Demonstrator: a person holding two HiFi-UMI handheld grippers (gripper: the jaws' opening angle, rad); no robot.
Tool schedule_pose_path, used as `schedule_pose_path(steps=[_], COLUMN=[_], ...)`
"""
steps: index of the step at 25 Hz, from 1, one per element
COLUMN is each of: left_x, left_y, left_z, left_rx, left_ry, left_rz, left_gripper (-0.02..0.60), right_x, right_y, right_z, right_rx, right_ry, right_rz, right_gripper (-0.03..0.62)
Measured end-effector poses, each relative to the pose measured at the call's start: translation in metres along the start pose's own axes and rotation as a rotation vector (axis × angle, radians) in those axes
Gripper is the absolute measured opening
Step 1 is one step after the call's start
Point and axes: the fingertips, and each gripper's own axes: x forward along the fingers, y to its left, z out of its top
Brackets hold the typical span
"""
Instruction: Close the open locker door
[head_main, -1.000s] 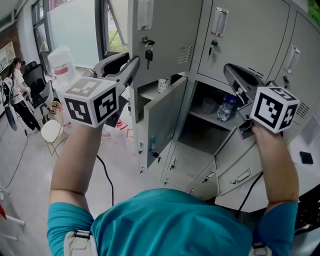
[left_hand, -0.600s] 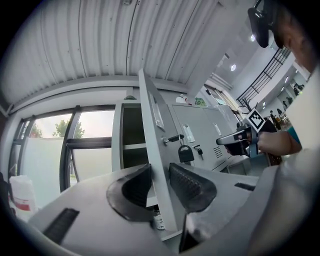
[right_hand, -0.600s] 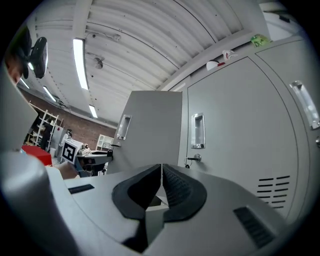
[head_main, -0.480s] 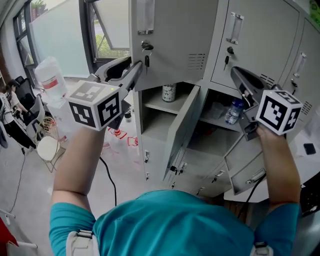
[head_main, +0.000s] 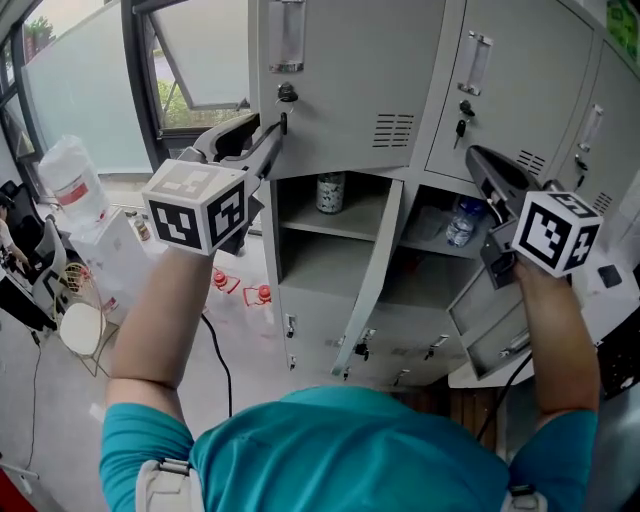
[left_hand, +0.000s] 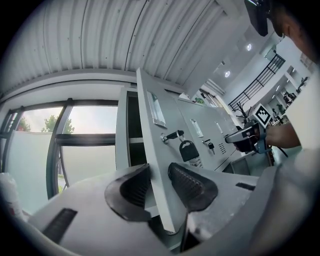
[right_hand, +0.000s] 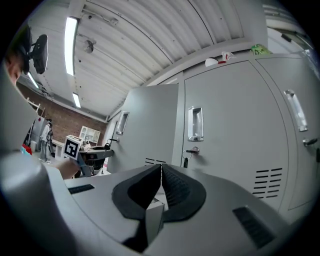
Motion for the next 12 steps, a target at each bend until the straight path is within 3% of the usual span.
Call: schedule_pose_path(steps=[12], left_x=[0.037], left_y=[0.032], left_z=[-0.017], left_rx=[0.016], left_ry=[-0.016], left_rz=[-0.061], left_gripper=[0.13], right_x=[0.009], right_y=[0.004], right_z=[-0.014], right_rx=[0.012], right_ry=[0.041], right_rz=[-0.116], right_gripper=[-0.002])
